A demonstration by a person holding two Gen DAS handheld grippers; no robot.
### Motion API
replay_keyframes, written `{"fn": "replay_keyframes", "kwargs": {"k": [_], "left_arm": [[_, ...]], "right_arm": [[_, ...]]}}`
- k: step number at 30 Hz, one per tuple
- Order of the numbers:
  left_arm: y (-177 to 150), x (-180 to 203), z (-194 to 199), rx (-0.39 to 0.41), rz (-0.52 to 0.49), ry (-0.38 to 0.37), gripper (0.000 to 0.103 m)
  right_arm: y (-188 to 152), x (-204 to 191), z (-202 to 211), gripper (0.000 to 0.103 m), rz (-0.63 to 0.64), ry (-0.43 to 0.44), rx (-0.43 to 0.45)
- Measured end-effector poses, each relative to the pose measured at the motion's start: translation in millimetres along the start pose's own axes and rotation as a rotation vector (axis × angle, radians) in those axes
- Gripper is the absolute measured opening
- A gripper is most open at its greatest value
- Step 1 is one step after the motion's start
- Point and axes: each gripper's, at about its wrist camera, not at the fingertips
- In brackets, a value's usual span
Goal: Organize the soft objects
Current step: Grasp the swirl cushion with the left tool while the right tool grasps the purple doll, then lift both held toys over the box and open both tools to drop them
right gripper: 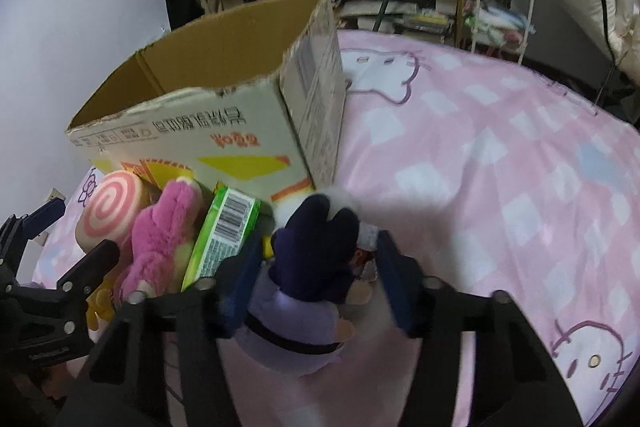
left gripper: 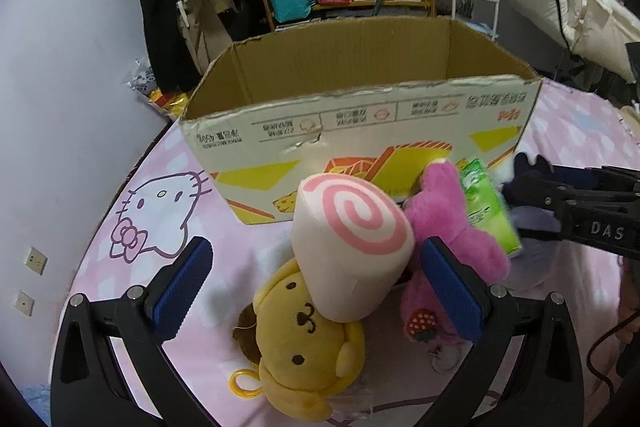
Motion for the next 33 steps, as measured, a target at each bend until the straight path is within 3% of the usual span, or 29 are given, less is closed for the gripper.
{"fn": "replay_keyframes", "kwargs": {"k": [13, 16, 18, 21, 25, 33], "left_arm": [[0, -2, -3, 0.011, 0.022, 0.004, 0.100], [0, -3, 6, 0.052, 0.026, 0.035, 0.097], [0, -3, 8, 0.065, 0.020, 0.027, 0.086], [0, -1, 6, 0.043, -0.006, -0.032, 0.049], [-1, -3, 10, 0.040, 0.002, -0.076, 0.038], [-5, -8, 19, 0.031, 0.031, -0.123, 0.032]], "right_arm": [[1, 1, -12, 0.055, -0.004, 0.005, -0.026], [0, 0, -10, 0.055, -0.004, -0.010, -0.039], [-2, -2, -8, 0.055, 0.009, -0.004, -0.031], [-6, -9, -5, 0.050, 0.045, -0.003, -0.022], [-7, -15, 1, 0.048, 0.063, -0.008, -0.007], [-7, -21, 24, 0.043, 0.090, -0.030, 0.053]]}}
Point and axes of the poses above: each gripper's, at about its wrist camera, not at the fingertips, and z roughly against the way its jaws point, x to its right, y to its top, and after that the axes turned 7 degrees about y, right-handed
